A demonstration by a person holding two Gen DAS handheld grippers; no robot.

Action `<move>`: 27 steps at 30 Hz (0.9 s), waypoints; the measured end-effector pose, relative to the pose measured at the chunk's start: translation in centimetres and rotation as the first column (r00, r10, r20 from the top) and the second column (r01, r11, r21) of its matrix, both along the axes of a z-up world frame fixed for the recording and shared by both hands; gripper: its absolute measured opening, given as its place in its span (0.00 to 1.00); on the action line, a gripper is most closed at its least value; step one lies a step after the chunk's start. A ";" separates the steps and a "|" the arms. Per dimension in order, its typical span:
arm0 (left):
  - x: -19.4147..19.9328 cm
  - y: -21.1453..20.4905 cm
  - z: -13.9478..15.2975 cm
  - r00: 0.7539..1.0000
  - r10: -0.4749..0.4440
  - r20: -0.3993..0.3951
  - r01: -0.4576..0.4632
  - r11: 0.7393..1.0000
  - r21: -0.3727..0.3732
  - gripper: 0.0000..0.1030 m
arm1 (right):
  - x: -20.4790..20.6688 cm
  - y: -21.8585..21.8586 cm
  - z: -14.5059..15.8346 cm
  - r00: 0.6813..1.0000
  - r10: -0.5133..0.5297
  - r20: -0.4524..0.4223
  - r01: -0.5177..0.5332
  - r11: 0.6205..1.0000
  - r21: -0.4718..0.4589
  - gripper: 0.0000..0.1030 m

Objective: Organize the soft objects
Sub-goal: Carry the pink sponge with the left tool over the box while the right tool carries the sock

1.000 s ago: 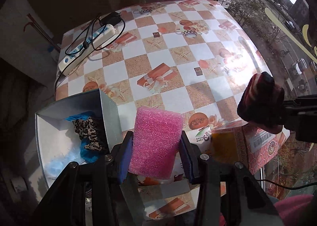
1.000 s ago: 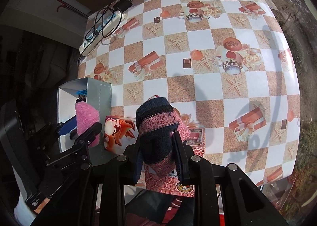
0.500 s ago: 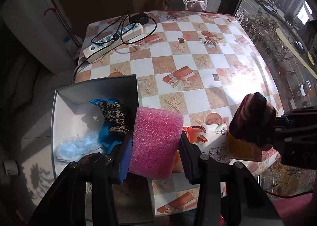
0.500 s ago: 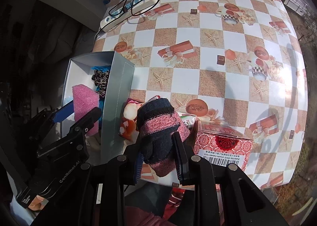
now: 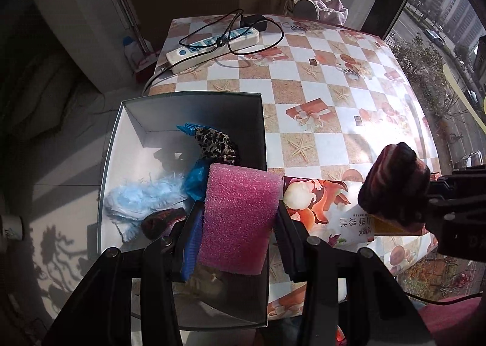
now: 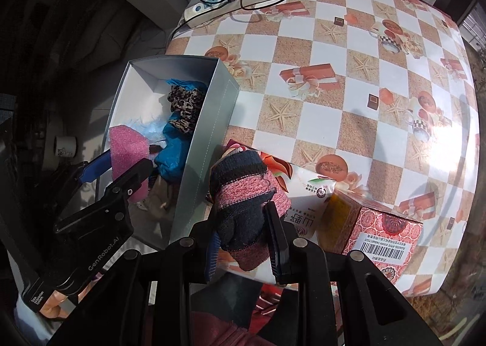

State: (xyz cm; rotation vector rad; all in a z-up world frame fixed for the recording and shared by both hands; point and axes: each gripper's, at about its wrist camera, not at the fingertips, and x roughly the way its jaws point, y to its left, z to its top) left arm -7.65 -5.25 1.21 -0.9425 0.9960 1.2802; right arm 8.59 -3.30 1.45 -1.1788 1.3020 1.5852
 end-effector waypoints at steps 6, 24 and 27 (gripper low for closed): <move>-1.6 -0.8 -0.1 0.999 0.037 0.006 -0.037 0.999 0.000 0.47 | -1.8 -0.2 0.0 0.999 0.044 0.011 -0.044 0.999 0.002 0.27; -6.2 -2.9 -0.6 0.986 0.164 0.015 -0.164 0.986 -0.014 0.47 | -6.8 -0.8 -0.3 0.985 0.171 0.027 -0.171 0.985 0.000 0.27; -6.9 -3.3 -0.8 0.983 0.182 0.017 -0.182 0.983 -0.017 0.47 | -7.3 -0.9 -0.4 0.983 0.183 0.025 -0.183 0.983 -0.001 0.27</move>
